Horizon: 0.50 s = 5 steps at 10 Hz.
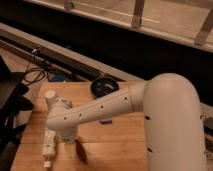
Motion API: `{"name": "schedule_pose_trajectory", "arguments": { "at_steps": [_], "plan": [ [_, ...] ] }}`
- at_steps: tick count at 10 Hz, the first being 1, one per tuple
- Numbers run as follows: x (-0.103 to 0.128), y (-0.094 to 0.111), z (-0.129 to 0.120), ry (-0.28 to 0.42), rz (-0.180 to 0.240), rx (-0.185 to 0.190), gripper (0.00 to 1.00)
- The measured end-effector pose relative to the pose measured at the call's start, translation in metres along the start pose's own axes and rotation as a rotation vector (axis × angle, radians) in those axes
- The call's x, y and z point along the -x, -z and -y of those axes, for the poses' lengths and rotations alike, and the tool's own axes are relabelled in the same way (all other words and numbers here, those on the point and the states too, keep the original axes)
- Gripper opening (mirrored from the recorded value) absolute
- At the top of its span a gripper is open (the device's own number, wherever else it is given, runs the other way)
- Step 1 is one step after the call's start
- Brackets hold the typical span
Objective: Place the pepper on the white sponge
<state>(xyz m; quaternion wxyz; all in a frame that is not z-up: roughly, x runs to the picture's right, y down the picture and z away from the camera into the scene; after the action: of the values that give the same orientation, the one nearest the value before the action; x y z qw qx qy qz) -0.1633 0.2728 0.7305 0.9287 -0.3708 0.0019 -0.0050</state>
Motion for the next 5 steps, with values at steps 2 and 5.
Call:
{"name": "schedule_pose_trajectory", "arguments": {
  "at_steps": [2, 5],
  "plan": [
    [-0.013, 0.0, 0.003, -0.095, 0.003, -0.002, 0.8],
    [-0.037, -0.014, 0.013, -0.275, 0.013, 0.032, 0.8]
  ]
}}
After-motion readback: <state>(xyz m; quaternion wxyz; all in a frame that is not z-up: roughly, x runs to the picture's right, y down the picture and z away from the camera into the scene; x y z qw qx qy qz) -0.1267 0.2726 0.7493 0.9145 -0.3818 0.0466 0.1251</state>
